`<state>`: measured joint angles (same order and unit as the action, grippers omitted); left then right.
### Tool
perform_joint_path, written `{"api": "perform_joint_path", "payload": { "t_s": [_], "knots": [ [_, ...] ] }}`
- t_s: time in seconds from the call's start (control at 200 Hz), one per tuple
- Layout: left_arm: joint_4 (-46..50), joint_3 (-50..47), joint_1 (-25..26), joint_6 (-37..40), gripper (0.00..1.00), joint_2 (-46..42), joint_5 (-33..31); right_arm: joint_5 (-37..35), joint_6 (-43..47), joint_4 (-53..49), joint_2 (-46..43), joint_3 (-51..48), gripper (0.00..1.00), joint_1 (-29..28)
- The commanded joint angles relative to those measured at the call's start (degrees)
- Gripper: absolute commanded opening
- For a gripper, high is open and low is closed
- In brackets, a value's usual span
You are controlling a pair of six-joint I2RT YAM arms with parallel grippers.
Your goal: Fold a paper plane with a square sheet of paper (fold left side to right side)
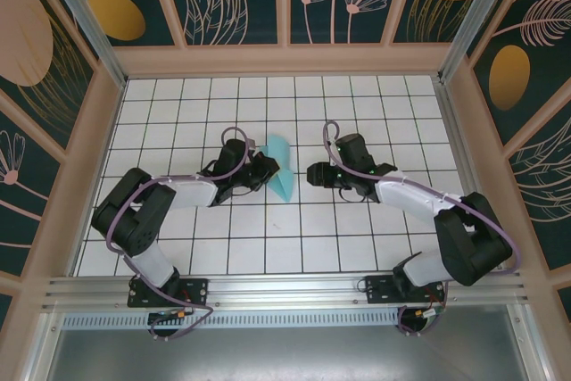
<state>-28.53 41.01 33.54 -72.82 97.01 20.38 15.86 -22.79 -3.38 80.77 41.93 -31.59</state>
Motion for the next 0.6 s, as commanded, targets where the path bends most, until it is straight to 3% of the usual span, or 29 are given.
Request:
{"api": "perform_joint_path", "payload": {
  "t_s": [0.0, 0.355, 0.596],
  "knots": [
    [-2.5, 3.4, 1.5, -3.6, 0.09, -1.1, -2.1, -1.1, 1.1, 1.4, -1.6, -1.6, 0.47, -0.1],
    [2.2, 6.5, 2.7, -2.5, 0.11, 0.8, -3.2, -1.8, 2.8, 1.9, -1.9, -1.3, 0.49, -0.1],
    [2.9, 7.5, 2.9, -0.4, 0.12, 5.4, -1.5, -6.2, 3.7, -0.5, -4.6, -1.0, 0.52, 0.0]
  ]
}}
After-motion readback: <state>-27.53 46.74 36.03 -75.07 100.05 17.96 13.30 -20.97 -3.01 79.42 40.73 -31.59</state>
